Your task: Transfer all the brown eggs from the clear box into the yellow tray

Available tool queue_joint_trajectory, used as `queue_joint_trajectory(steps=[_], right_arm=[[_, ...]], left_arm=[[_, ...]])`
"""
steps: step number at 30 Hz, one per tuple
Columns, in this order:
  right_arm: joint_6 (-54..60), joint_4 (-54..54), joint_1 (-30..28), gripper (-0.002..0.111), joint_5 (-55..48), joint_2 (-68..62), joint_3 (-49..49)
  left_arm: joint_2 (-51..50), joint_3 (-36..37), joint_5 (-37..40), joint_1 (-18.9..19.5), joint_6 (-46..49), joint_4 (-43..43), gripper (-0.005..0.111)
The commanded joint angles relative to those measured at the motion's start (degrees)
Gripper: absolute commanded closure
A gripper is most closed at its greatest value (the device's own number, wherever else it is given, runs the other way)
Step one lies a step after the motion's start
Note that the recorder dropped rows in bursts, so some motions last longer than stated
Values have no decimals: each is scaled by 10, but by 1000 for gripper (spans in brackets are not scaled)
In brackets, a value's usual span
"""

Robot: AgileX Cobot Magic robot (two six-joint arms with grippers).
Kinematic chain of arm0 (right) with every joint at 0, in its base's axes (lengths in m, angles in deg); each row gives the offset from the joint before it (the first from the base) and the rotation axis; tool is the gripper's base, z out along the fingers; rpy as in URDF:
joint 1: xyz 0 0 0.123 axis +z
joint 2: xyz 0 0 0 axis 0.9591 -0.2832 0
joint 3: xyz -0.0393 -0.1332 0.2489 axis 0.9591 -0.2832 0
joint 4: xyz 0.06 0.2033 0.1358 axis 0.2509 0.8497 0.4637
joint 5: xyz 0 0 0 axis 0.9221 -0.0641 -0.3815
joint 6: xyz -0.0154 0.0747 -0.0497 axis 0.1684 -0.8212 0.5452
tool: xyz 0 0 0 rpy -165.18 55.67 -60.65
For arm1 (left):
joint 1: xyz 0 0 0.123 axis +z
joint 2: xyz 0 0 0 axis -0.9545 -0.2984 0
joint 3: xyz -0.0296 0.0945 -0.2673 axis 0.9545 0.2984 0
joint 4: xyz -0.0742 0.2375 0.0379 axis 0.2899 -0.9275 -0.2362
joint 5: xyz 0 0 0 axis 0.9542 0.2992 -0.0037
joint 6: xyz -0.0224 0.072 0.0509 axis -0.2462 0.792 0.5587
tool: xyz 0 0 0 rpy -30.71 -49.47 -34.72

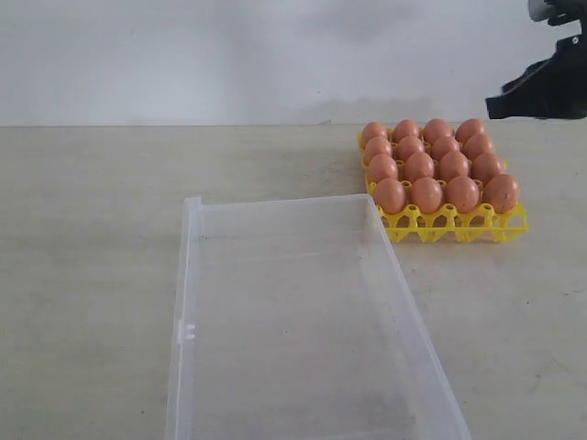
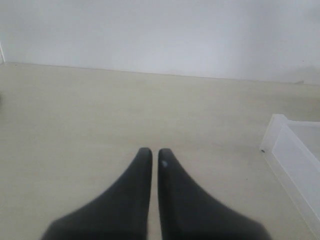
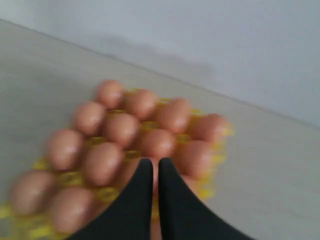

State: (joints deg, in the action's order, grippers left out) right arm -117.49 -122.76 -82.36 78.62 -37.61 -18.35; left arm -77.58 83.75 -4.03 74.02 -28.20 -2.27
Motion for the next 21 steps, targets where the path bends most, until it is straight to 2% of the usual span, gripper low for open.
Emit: queue_joint_trajectory(steps=[1,3,5,8,9,13,16,18,21], right_arm=[[27,32,127,109,-403,117,-53],[-7,122,181,109,-433,182,-73],[-116,140,216,109,-355,259,-108],[-361,-27,240,109,-175,353,-158],[-367,-27,248,109,-138,380,-166],[-236,-27,253,109,-8,461,-173],[-131,-27,253,109,-2,495,-171],[18,-27,253,109,-30,502,-171],[334,-27,253,109,-124,503,-171]], left_arm=[[1,1,-4,1,1,1,103],[1,1,-4,1,1,1,103],[1,1,-4,1,1,1,103],[1,1,-4,1,1,1,103],[1,1,-4,1,1,1,103],[1,1,-4,1,1,1,103],[1,1,-4,1,1,1,103],[1,1,-4,1,1,1,103],[1,1,-4,1,1,1,103]])
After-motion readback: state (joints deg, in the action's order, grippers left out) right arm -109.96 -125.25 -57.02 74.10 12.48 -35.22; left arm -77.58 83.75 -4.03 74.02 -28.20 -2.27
